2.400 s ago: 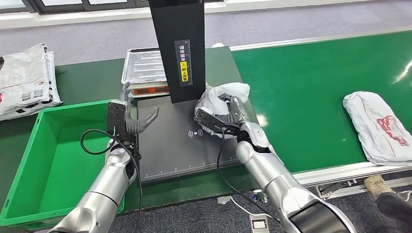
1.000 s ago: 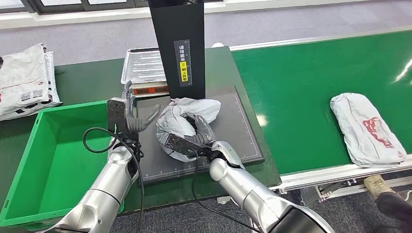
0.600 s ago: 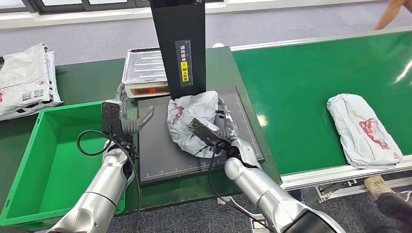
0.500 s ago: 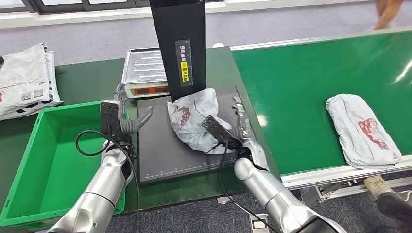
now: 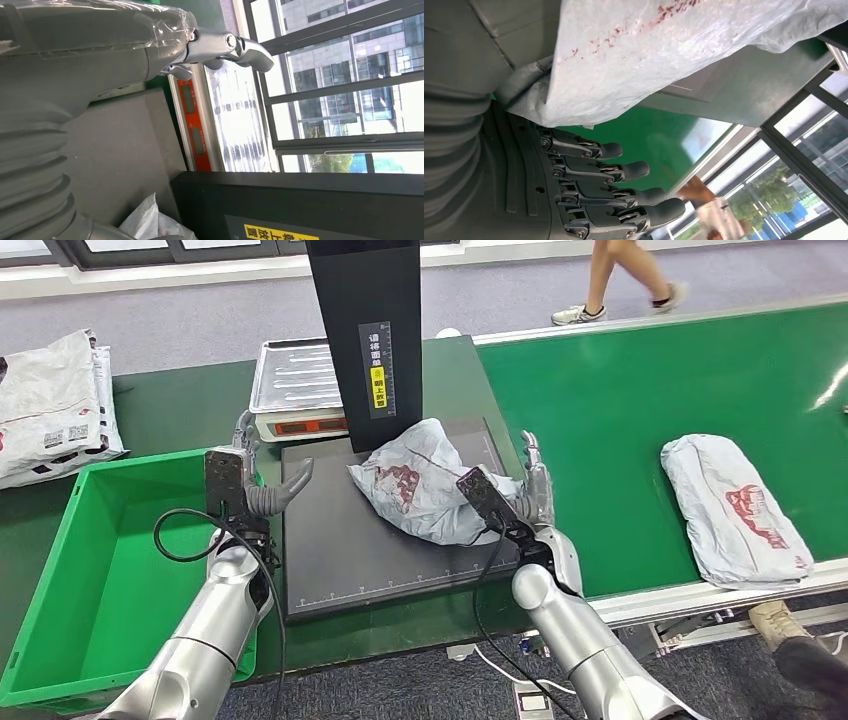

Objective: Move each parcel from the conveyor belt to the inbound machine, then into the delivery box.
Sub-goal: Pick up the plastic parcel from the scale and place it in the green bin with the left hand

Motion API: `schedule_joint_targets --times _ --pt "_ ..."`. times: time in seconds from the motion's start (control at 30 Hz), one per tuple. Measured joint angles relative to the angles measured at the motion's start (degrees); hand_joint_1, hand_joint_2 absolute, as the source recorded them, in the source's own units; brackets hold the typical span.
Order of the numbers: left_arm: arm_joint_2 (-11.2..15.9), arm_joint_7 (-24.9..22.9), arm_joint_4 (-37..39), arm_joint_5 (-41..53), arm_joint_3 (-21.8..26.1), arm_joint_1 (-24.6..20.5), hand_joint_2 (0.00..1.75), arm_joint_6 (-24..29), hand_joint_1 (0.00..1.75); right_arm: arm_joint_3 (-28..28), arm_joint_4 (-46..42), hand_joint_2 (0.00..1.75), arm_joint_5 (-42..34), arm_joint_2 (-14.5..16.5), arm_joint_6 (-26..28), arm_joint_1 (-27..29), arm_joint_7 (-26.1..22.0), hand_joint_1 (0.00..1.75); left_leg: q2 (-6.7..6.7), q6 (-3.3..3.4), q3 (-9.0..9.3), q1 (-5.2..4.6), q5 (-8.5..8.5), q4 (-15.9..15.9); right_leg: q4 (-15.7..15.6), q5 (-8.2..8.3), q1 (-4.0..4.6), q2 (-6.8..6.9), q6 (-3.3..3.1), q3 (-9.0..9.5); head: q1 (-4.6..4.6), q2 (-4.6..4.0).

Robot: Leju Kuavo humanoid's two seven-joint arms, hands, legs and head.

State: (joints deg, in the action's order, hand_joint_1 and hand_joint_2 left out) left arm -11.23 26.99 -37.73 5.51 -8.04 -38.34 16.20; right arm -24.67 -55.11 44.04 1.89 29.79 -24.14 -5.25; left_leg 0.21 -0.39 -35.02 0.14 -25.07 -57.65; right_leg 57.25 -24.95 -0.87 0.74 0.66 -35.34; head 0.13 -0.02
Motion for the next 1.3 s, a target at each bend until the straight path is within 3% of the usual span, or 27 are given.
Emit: schedule_joint_targets --times 0.23,0.37,0.57,0.8,1.13,1.3 --pt "0.0 0.0 0.0 0.0 0.0 0.0 1.75 0.0 0.0 0.4 -0.7 1.75 -0.8 0.0 1.1 0.3 -0.8 0.0 0.01 0.0 0.0 -0.01 0.0 0.0 0.0 0.0 -0.01 0.01 0.0 0.0 0.0 0.0" --pt "-0.2 0.0 0.0 0.2 -0.2 0.0 1.75 0.0 0.0 2.1 -1.9 0.0 -3.2 0.0 3.0 0.5 -2.8 0.0 0.01 0.0 0.0 -0.01 0.0 0.0 0.0 0.0 -0.01 0.01 0.0 0.0 0.0 0.0" --pt "-1.3 0.7 0.3 0.5 -1.6 -0.8 1.75 0.5 0.0 5.8 -2.0 0.0 -14.5 0.2 -1.0 0.5 -11.4 0.0 -0.01 0.01 -0.01 -0.01 0.0 0.0 0.0 0.0 -0.02 0.02 0.0 0.01 0.0 0.0" --pt "-2.4 2.4 1.3 -0.5 -3.7 -2.1 1.75 0.8 0.0 7.3 2.7 0.0 -28.7 1.1 -20.2 -1.1 -25.2 0.0 0.04 0.01 0.0 -0.01 -0.01 0.0 0.0 0.0 -0.01 -0.01 0.0 0.02 0.01 0.0" --pt "-2.5 2.7 2.8 -1.6 -4.4 -2.7 1.75 0.3 0.0 6.6 9.1 0.0 -39.1 2.6 -44.1 -3.9 -19.7 0.0 0.07 0.01 0.0 0.0 -0.01 0.0 0.0 0.01 0.0 -0.02 0.0 0.02 0.01 0.0" --pt "-2.5 2.2 3.1 -1.6 -5.0 -2.9 1.75 0.3 0.0 4.9 15.0 0.0 -43.2 4.3 -53.3 -6.3 -17.2 0.0 0.07 0.0 0.01 0.0 0.0 0.0 0.0 0.01 0.01 -0.03 0.0 0.02 0.01 0.0"
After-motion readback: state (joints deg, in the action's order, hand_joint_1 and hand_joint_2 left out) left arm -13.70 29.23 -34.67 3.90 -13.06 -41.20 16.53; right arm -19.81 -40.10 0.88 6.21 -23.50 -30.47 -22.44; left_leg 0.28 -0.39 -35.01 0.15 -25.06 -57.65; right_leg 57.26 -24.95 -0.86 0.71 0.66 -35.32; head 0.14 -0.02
